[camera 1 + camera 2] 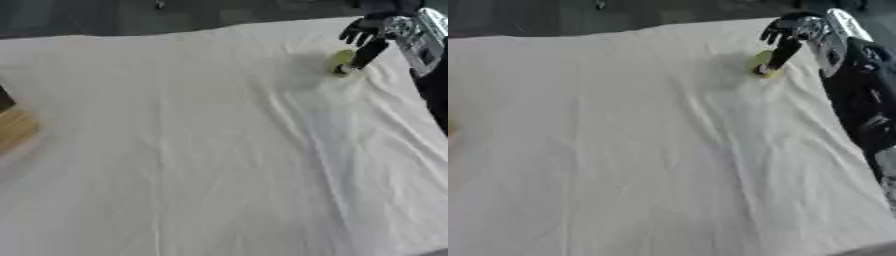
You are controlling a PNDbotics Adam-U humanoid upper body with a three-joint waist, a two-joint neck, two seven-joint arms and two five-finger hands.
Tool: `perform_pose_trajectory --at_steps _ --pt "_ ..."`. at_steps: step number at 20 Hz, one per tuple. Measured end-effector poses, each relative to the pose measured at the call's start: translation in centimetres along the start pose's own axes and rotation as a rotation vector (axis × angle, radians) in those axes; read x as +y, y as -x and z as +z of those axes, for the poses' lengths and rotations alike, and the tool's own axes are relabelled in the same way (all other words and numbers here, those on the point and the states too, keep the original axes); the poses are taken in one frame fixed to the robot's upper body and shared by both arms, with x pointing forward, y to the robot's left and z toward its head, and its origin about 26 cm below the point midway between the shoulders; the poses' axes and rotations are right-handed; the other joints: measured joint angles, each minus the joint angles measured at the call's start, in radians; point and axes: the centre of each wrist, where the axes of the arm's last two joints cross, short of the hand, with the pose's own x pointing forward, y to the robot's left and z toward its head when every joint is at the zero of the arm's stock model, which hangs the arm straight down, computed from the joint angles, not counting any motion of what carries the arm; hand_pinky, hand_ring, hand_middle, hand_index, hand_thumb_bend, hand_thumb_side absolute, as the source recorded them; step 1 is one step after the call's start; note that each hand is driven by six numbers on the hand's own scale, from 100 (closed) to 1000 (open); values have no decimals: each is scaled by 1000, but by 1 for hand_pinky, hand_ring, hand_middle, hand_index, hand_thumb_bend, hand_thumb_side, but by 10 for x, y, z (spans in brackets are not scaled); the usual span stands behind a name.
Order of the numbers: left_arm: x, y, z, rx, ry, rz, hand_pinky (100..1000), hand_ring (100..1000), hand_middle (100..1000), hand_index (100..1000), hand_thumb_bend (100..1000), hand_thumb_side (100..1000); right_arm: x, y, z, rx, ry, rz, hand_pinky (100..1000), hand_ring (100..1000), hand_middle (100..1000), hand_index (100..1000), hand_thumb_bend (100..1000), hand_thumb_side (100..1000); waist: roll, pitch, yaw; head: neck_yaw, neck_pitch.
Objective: Pick up the objects with one hand, pass them to the other hand, and then place them into the box on the other side of the table.
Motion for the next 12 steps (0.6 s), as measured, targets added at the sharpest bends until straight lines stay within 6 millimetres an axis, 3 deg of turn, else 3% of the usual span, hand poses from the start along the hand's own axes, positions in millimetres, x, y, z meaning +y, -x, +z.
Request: perform_pose_trajectory --at_steps 12 --pt "-1 0 1 6 -3 2 742 700 684 736 636 509 4 8 -2 62 8 -23 858 846 821 891 472 234 6 9 9 -5 -10"
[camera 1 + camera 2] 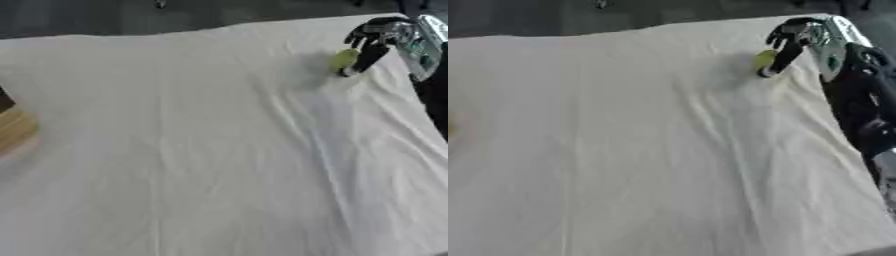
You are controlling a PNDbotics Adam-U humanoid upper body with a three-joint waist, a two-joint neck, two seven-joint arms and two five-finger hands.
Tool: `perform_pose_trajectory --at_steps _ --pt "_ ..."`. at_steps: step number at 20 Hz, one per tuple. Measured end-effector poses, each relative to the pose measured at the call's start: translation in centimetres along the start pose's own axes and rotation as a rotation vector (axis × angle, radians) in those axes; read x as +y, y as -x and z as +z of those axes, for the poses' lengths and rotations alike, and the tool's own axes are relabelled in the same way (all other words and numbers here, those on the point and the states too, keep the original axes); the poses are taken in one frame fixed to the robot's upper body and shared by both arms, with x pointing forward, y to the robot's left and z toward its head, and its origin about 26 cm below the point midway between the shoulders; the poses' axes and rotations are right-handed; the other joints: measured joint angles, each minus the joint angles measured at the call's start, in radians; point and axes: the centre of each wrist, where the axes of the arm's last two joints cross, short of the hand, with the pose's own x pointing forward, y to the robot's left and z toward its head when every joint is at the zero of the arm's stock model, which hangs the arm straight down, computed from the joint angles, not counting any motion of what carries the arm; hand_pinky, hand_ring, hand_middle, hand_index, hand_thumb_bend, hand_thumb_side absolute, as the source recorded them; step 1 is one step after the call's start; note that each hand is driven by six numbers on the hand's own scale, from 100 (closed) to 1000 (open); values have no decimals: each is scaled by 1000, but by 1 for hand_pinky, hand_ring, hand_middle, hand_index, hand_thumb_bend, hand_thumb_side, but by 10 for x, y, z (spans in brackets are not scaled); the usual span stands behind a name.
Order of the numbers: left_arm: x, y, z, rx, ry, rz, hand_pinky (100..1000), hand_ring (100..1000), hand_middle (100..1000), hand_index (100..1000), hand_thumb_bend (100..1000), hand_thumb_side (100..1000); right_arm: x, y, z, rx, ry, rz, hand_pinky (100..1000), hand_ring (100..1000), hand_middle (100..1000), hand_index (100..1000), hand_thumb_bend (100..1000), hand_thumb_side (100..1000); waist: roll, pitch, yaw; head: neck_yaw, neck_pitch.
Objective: Pick up the objects with one hand, pass them to the other hand, and then place them into the box on the other side of the table.
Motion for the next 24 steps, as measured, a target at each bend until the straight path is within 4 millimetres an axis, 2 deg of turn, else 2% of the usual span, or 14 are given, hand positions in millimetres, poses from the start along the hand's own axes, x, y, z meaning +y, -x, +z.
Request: perform_pose_trajectory --at_steps 24 --pt "0 0 1 1 0 -7 748 702 687 730 625 516 2 15 -1 109 -7 -31 852 837 805 879 469 240 5 11 4 -7 -15"
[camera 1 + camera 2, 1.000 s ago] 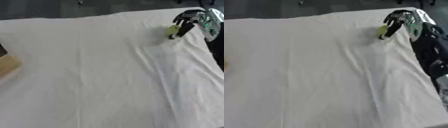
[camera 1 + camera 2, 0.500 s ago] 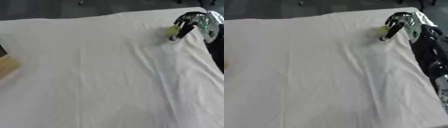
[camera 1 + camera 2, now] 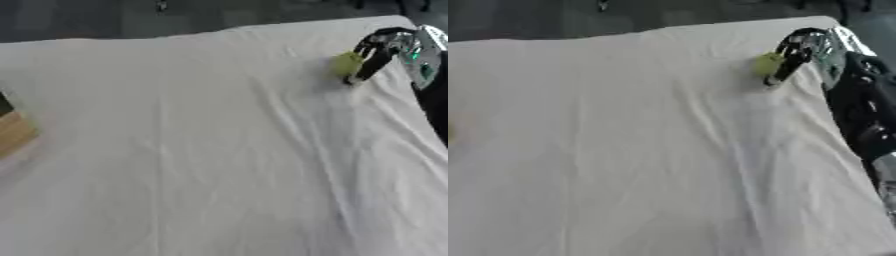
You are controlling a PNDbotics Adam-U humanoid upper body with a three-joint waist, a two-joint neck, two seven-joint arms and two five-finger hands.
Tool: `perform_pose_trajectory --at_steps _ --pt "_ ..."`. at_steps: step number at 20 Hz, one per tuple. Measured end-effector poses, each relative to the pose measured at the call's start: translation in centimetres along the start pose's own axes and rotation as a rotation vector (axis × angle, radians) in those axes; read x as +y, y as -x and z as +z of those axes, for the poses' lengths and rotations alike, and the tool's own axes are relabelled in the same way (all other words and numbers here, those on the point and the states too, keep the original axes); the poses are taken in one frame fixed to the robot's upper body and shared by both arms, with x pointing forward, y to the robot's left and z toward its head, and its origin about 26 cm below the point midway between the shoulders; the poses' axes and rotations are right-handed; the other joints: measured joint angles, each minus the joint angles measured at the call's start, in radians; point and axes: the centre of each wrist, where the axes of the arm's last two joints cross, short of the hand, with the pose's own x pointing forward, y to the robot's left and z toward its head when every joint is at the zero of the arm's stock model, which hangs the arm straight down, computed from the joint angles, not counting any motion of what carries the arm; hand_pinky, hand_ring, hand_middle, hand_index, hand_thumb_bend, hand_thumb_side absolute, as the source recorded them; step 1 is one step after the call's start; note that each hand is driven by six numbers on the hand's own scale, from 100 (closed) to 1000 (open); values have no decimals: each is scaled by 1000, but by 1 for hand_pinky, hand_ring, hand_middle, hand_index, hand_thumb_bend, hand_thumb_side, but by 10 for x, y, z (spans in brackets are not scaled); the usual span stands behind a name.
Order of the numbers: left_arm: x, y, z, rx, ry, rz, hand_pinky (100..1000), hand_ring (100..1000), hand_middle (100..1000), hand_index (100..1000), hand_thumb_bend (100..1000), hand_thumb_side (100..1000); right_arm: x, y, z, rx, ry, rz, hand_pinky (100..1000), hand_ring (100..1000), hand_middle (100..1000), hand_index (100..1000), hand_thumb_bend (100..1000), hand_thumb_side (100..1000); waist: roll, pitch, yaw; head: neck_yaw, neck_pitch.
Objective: Pick up the objects with one hand, pass them to the other hand, and then place them into the box on the other side of the table.
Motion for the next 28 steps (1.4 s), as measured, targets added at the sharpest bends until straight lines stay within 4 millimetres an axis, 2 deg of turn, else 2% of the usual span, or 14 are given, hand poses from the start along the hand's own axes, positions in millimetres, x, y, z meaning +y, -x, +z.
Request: perform_pose_trajectory --at_steps 2,3,5,8,14,19,22,24,27,28 --pt "0 0 0 0 0 0 748 702 687 730 624 516 0 0 0 1 4 -5 851 833 790 855 441 222 0 1 0 0 0" --pt "0 0 0 1 0 0 748 702 687 730 624 516 0 0 0 -1 7 -10 850 829 778 842 383 218 0 2 -1 0 0" --pt "0 0 0 1 0 -1 749 702 687 729 624 516 0 0 0 -6 14 -20 849 825 766 829 328 202 0 2 -1 0 0" --pt "0 0 0 2 0 -1 749 702 687 729 622 516 0 0 0 -15 22 -38 850 822 751 813 292 198 0 3 -1 -1 0" --pt "-1 1 1 6 -2 3 750 702 687 728 620 517 0 1 0 -26 27 -57 849 815 738 803 307 205 0 7 -1 -1 0" --pt "-1 1 1 8 -3 3 750 702 686 728 619 518 0 1 0 -26 31 -62 849 811 734 819 384 185 0 12 2 -1 0" --pt "-2 1 2 9 -3 3 750 702 686 728 617 519 0 1 0 -28 32 -62 846 802 713 798 360 162 -2 13 2 -1 0" --pt "-2 1 2 9 -3 3 750 702 686 727 615 519 0 2 0 -29 35 -61 842 794 691 763 323 161 -4 14 3 -1 0" --pt "-2 1 2 10 -3 3 751 702 686 727 614 519 2 3 0 -28 52 -65 834 773 630 653 254 167 -5 14 4 -1 0" --pt "-2 1 2 10 -3 3 751 702 686 727 613 519 3 3 0 -28 60 -67 830 764 611 626 205 180 -5 14 4 -1 0"
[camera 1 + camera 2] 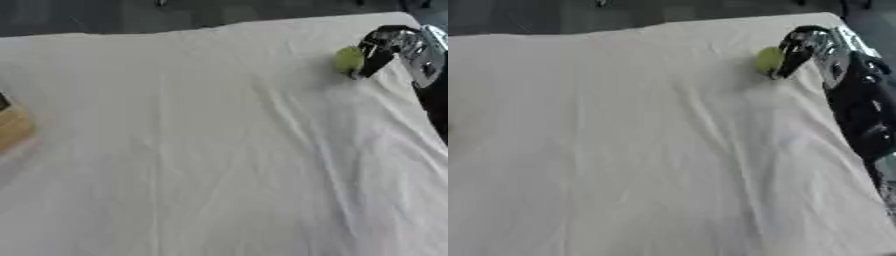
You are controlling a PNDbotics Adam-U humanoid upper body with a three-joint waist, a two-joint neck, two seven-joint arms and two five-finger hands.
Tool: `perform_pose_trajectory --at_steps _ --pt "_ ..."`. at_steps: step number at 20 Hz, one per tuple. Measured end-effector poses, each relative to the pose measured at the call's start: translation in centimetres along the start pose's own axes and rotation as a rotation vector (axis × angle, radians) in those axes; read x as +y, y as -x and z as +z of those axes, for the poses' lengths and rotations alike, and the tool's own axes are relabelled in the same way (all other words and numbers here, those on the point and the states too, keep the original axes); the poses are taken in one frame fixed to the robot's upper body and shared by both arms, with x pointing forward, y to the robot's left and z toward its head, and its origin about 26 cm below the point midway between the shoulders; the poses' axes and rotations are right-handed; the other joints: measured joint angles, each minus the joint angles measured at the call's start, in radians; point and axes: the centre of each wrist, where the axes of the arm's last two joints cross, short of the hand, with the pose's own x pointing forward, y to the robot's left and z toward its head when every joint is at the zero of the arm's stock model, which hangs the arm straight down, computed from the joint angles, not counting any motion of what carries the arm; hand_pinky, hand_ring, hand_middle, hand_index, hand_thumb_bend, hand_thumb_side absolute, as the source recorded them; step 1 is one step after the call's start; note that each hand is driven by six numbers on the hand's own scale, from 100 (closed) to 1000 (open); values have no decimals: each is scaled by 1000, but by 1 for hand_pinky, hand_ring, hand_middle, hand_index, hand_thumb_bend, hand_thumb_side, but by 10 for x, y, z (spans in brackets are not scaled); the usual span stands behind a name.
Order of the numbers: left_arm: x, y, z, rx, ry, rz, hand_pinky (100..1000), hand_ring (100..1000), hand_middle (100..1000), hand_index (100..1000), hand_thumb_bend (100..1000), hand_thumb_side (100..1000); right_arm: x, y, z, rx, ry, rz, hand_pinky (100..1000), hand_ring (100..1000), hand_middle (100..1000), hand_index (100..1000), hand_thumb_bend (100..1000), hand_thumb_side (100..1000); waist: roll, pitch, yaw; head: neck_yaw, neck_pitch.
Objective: Pick up the objects with one hand, pass them to the other hand, and then place them into the box on the other side of the table.
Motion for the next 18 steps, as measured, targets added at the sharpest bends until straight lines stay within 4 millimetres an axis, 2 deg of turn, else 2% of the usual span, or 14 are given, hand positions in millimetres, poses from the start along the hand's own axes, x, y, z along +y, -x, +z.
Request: perform_pose_trajectory --at_steps 8,12,16,18 --pt "0 1 0 0 -2 -5 753 689 686 726 609 519 1 1 0 3 57 -26 808 734 550 535 193 213 -1 0 3 0 0" --pt "-1 1 0 1 -2 -4 753 688 686 726 607 519 4 3 -1 9 65 -52 794 705 512 488 256 158 -2 0 3 1 0" --pt "-1 1 0 2 -2 -5 753 688 686 726 607 519 6 4 0 10 84 -78 783 689 508 480 258 126 -7 -1 -2 2 0" --pt "-1 1 0 3 0 -5 754 689 686 726 605 518 7 5 1 -3 104 -94 756 659 502 471 229 100 -6 -3 -3 4 1"
